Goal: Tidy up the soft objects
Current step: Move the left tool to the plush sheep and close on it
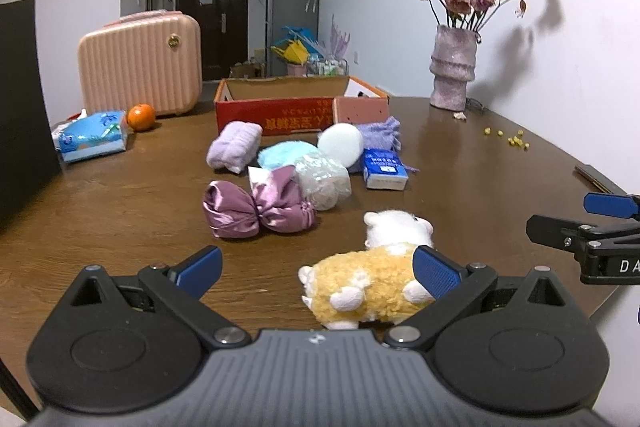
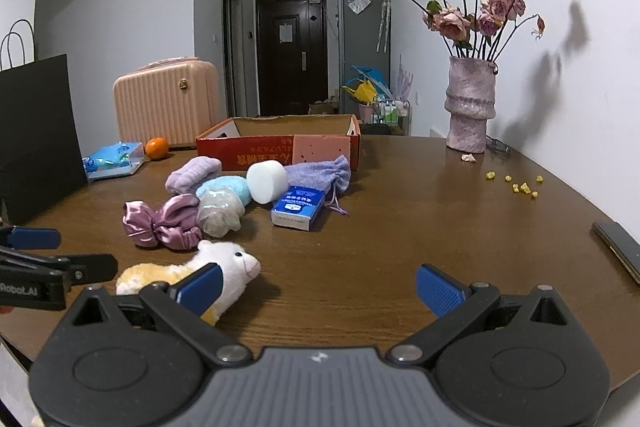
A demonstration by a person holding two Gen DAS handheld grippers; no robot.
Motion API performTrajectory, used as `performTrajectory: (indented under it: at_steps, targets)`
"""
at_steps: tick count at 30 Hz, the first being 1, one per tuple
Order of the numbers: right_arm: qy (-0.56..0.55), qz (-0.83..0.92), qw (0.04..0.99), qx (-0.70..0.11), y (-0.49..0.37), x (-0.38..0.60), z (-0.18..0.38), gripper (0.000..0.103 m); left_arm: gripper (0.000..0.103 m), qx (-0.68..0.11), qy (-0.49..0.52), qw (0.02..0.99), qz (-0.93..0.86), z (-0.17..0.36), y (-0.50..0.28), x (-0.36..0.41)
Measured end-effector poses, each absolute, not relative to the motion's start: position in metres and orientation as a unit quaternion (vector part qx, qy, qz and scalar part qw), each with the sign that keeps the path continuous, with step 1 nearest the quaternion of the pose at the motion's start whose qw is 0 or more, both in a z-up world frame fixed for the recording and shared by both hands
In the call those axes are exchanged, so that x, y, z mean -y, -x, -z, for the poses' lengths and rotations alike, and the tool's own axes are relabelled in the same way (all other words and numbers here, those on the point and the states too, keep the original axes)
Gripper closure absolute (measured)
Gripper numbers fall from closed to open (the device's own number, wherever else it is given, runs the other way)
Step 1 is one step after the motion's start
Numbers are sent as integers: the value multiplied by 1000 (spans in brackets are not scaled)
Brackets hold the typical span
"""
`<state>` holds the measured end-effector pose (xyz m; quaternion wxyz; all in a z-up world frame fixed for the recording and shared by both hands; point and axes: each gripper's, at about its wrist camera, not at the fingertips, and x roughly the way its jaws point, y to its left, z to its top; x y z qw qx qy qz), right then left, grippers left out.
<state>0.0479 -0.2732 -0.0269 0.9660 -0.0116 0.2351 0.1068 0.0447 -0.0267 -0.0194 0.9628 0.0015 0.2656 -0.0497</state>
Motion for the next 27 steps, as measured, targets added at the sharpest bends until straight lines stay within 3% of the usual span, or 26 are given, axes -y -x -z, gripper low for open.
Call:
performTrajectory:
  at_steps: [27]
  targets:
    - [-4, -95, 956, -278, -80, 301, 59, 0, 0, -364, -12, 930, 58, 48, -107, 75]
